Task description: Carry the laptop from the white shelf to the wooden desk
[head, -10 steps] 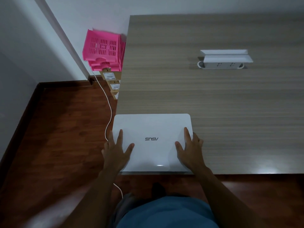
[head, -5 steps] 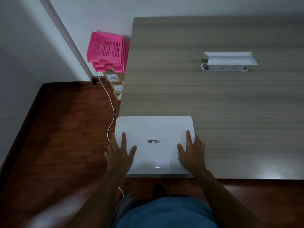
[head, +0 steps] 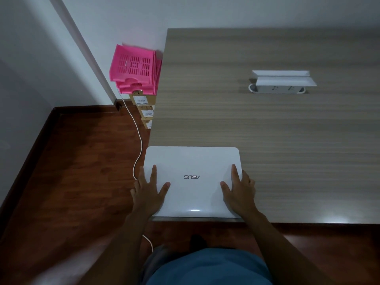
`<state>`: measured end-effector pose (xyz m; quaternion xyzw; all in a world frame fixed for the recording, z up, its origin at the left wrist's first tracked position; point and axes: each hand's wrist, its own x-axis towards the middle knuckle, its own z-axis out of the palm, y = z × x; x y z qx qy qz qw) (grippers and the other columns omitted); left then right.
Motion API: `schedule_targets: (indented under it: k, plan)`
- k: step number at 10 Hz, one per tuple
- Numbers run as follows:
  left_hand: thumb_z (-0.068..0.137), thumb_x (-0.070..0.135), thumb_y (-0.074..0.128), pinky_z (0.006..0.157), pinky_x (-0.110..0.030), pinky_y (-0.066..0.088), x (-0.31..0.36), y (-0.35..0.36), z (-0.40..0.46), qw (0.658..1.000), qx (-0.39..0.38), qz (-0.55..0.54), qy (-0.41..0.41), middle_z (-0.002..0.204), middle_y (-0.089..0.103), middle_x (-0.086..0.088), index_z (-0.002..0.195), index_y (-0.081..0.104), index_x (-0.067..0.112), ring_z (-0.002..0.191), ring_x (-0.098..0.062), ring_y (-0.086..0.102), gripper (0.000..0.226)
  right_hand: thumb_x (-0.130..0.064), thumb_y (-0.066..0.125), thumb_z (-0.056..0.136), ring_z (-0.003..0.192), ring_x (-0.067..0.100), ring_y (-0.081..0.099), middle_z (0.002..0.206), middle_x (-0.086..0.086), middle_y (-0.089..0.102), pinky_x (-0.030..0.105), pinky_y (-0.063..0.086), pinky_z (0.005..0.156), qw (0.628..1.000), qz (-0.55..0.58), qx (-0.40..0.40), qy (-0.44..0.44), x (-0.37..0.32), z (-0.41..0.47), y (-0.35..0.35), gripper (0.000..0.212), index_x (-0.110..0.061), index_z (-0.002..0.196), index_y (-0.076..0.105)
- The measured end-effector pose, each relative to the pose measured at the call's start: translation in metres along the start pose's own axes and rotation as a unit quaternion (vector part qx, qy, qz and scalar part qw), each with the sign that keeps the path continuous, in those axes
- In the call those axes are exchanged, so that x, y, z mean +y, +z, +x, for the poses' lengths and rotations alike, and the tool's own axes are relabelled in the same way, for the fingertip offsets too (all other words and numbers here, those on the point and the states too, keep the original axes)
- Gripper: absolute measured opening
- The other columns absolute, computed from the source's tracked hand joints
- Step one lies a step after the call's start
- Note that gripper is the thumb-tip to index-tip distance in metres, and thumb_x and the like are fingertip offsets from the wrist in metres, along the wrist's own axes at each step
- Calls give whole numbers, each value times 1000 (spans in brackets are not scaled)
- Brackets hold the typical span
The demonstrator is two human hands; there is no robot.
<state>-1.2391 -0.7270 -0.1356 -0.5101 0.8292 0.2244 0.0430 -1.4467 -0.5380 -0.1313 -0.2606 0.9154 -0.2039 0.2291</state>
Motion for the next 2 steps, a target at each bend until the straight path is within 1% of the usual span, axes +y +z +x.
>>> schedule_targets:
  k: [1, 2]
  plan:
    - [87, 63, 39, 107, -62, 17, -10, -3, -15, 984, 103, -124, -82, 161, 6, -6, 150, 20, 29, 144, -33, 14, 74, -52, 55, 85, 137, 34, 32, 151, 7, 37, 50, 28, 109, 997, 66, 23, 13, -8, 0, -33, 70, -25, 147, 37]
    - [94, 44, 43, 106, -57, 25, -25, -2, -64, 934, 185, -252, -174, 153, 26, -16, 142, 38, 13, 139, -36, 27, 58, -22, 63, 90, 98, 18, 66, 101, 3, 72, 25, 47, 80, 962, 250, 88, -68, -27, -6, -110, 17, -21, 105, 69]
